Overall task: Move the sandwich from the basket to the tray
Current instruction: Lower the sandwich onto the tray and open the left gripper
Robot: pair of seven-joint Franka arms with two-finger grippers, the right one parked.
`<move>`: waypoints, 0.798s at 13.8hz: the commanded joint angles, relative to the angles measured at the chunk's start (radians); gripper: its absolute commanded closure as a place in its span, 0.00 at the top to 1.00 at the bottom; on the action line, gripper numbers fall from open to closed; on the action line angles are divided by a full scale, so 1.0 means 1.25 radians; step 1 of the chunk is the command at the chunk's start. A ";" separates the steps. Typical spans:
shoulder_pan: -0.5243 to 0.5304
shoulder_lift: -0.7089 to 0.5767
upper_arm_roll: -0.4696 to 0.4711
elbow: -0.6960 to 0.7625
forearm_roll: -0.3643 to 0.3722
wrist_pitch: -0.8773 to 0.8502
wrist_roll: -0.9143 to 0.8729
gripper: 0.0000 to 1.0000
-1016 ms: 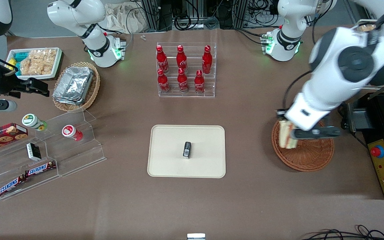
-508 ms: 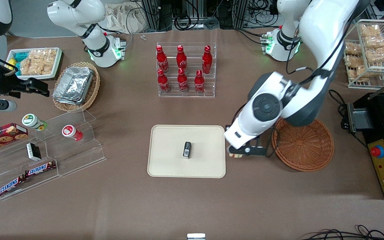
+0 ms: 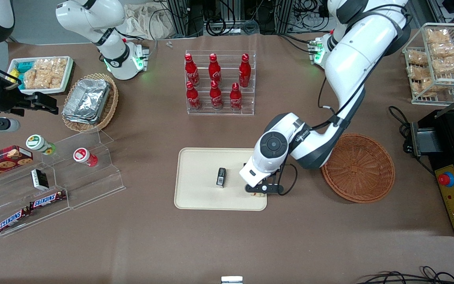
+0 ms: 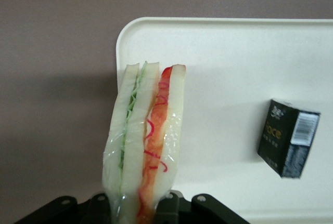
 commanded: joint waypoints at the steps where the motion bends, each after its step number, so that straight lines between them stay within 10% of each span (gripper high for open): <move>1: -0.009 0.028 -0.001 0.030 0.019 0.005 -0.014 0.00; 5: -0.009 0.051 -0.001 0.028 0.019 0.007 -0.014 0.06; 7: -0.009 0.051 -0.001 0.028 0.018 0.007 -0.014 0.37; 9: -0.009 0.055 -0.001 0.027 0.023 0.023 -0.011 0.99; 11: -0.009 0.051 -0.001 0.027 0.052 0.038 -0.011 1.00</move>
